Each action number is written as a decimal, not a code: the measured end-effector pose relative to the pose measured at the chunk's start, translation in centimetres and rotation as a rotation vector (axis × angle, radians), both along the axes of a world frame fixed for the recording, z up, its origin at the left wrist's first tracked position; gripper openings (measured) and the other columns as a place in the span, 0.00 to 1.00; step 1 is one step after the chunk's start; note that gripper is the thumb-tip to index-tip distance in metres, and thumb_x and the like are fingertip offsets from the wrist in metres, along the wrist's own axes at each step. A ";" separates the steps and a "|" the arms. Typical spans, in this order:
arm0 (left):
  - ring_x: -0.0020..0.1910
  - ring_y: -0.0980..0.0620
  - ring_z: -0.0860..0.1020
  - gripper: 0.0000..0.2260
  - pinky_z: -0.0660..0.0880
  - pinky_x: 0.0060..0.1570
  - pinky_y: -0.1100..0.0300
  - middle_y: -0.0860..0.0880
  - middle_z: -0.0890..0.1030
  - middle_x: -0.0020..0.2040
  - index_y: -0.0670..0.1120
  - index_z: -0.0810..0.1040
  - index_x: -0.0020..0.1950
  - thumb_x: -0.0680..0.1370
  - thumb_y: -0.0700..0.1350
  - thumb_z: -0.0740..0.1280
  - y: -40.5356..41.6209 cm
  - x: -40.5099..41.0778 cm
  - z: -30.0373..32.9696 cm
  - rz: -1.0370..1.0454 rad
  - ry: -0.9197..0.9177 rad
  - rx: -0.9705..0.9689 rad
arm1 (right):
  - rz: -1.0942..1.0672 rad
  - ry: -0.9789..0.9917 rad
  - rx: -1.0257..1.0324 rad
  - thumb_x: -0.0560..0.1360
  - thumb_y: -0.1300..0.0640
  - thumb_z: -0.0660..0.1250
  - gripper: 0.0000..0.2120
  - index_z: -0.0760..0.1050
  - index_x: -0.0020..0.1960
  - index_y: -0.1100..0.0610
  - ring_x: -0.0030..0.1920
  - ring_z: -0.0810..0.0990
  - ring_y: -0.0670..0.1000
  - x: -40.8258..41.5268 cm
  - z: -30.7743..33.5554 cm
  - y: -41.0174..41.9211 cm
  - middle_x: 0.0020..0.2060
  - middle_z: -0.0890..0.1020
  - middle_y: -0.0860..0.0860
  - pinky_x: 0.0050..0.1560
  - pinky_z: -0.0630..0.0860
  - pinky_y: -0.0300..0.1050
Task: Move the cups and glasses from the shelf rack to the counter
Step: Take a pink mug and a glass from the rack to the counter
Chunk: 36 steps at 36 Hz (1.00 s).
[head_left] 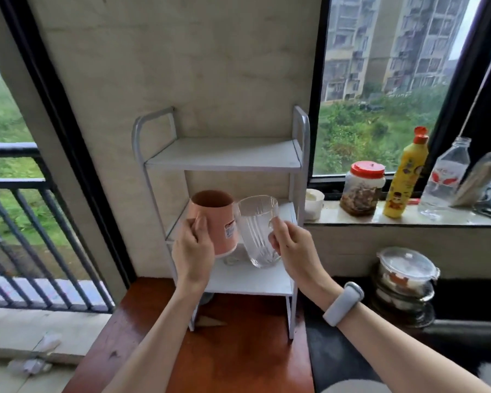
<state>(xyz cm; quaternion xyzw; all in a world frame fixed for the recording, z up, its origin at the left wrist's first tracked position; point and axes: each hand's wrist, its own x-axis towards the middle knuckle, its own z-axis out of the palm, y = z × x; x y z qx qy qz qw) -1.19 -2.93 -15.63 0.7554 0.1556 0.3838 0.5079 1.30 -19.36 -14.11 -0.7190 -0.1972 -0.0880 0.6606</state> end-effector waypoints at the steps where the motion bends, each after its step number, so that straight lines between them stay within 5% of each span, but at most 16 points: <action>1: 0.44 0.47 0.77 0.12 0.75 0.46 0.50 0.54 0.75 0.40 0.47 0.72 0.48 0.80 0.54 0.55 -0.5 -0.5 0.1 -0.004 -0.008 0.010 | -0.002 -0.010 -0.011 0.79 0.55 0.57 0.20 0.64 0.28 0.55 0.23 0.64 0.41 -0.5 0.0 -0.6 0.24 0.68 0.48 0.26 0.61 0.33; 9: 0.36 0.56 0.73 0.13 0.70 0.36 0.58 0.53 0.75 0.36 0.41 0.72 0.45 0.80 0.50 0.57 -6.4 -5.0 0.4 -0.083 -0.063 0.040 | -0.090 -0.031 0.043 0.78 0.56 0.58 0.21 0.67 0.26 0.56 0.22 0.66 0.41 -5.7 -0.3 -8.3 0.20 0.70 0.46 0.26 0.64 0.31; 15: 0.37 0.62 0.74 0.10 0.69 0.35 0.64 0.58 0.76 0.38 0.45 0.73 0.46 0.80 0.50 0.59 -15.2 -8.6 0.6 -0.245 -0.097 0.063 | -0.264 -0.039 0.045 0.79 0.57 0.58 0.22 0.67 0.26 0.57 0.23 0.67 0.42 -11.5 -1.2 -18.6 0.21 0.71 0.47 0.28 0.66 0.32; 20: 0.38 0.52 0.74 0.12 0.73 0.40 0.51 0.51 0.77 0.38 0.41 0.72 0.47 0.80 0.50 0.59 -25.6 -11.9 0.6 -0.450 -0.087 0.054 | -0.469 -0.044 0.054 0.79 0.60 0.57 0.22 0.66 0.25 0.57 0.22 0.67 0.41 -17.8 -1.4 -28.9 0.22 0.70 0.50 0.27 0.65 0.32; 26: 0.40 0.49 0.76 0.11 0.74 0.43 0.49 0.46 0.79 0.41 0.42 0.72 0.47 0.80 0.50 0.58 -39.8 -16.0 -0.2 -0.748 -0.058 0.024 | -0.735 -0.032 0.038 0.78 0.61 0.58 0.22 0.66 0.25 0.56 0.23 0.69 0.40 -26.1 -2.5 -41.1 0.23 0.71 0.50 0.28 0.67 0.31; 32: 0.37 0.61 0.74 0.08 0.71 0.38 0.60 0.56 0.76 0.37 0.46 0.72 0.45 0.80 0.49 0.58 -54.0 -20.2 -1.1 -1.021 -0.076 0.016 | -1.023 0.003 0.039 0.79 0.58 0.58 0.19 0.68 0.29 0.55 0.24 0.69 0.41 -34.8 -4.6 -52.2 0.24 0.71 0.49 0.30 0.68 0.33; 36: 0.36 0.56 0.74 0.10 0.69 0.37 0.60 0.54 0.76 0.36 0.45 0.72 0.43 0.80 0.49 0.58 -62.7 -23.1 -1.7 -1.204 -0.071 0.005 | -1.226 0.014 -0.018 0.79 0.56 0.58 0.20 0.68 0.28 0.54 0.25 0.69 0.40 -40.9 -5.5 -58.6 0.25 0.72 0.49 0.30 0.67 0.31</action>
